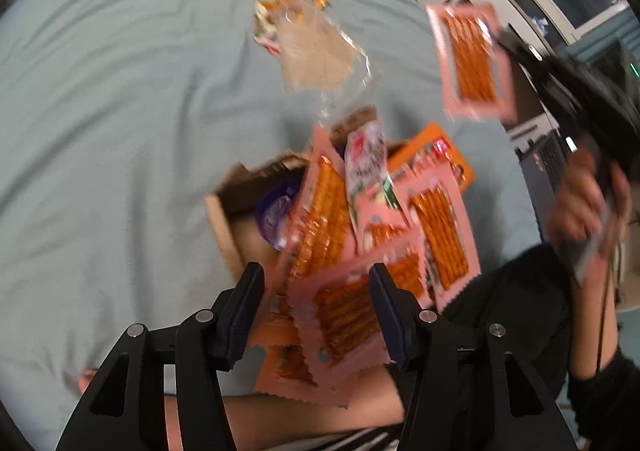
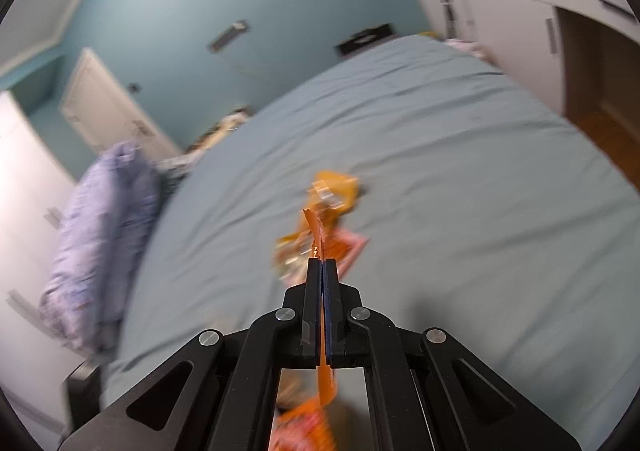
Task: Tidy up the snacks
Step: 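Carry the pink pack over the box and open the right tool, then move both open tools toward the orange cartoon pack and last pink pack, then grasp the orange cartoon snack pack with the left tool, then drop the orange pack into the box with the left tool while the right tool grasps the last pink pack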
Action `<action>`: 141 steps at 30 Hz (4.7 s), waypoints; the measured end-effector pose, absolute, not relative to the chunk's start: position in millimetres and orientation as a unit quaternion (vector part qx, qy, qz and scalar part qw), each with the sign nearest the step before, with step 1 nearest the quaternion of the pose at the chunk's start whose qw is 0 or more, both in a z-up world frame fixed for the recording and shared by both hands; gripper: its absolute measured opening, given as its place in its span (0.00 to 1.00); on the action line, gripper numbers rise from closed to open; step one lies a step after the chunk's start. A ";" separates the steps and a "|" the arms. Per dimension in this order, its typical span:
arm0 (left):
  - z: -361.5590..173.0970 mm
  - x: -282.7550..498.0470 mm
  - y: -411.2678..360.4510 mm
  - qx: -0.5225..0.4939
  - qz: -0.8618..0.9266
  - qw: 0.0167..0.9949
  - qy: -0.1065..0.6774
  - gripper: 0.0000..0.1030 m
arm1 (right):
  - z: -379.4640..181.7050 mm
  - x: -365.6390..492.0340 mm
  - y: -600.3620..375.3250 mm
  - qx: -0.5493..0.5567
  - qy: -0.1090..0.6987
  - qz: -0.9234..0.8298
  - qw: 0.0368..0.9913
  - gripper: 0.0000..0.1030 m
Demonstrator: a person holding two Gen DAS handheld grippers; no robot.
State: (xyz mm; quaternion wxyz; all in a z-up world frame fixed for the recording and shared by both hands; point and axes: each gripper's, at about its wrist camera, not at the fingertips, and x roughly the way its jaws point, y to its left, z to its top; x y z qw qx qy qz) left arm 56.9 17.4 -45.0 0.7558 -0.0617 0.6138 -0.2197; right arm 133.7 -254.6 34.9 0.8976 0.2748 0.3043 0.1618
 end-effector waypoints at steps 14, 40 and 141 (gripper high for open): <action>-8.1 57.9 92.9 -0.182 -0.140 0.825 0.517 0.71 | 9.8 68.5 -168.8 0.179 0.374 0.308 0.856 0.00; 3.3 68.2 57.6 0.029 -0.058 0.879 0.472 0.72 | 25.3 105.3 -168.9 0.088 0.404 0.106 0.904 0.51; 12.1 68.4 20.7 -0.067 -0.179 0.854 0.484 0.79 | 7.4 256.3 -191.4 0.245 0.394 0.250 0.850 0.00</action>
